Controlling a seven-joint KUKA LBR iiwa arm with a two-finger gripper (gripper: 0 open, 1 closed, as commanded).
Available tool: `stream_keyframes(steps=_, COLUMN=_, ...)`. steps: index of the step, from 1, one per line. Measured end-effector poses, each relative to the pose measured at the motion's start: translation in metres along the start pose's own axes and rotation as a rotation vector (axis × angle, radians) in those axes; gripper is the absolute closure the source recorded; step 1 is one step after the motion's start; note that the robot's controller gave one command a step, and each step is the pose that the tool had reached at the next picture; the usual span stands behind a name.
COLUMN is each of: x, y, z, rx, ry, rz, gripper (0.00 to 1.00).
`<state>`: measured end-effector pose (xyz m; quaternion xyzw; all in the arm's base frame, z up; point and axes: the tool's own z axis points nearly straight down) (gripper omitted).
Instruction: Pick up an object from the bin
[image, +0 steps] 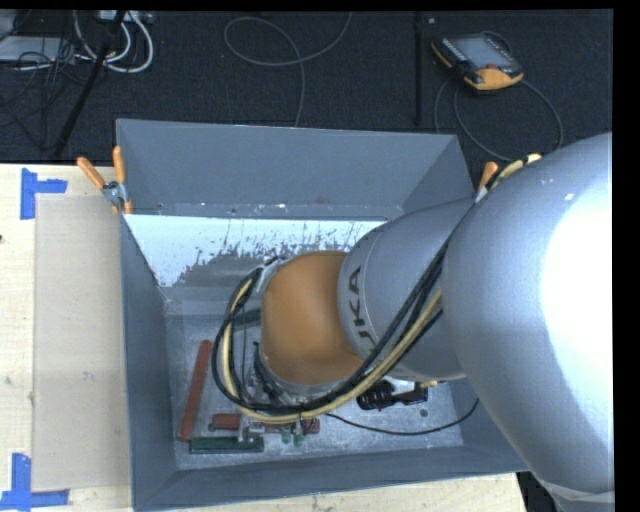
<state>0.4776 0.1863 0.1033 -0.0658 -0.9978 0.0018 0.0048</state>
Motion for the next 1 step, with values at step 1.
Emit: stream_keyframes(steps=1, x=-0.0013, y=0.0005, z=-0.0208, rx=-0.003, ry=-0.005, rz=0.0, gripper=1.0)
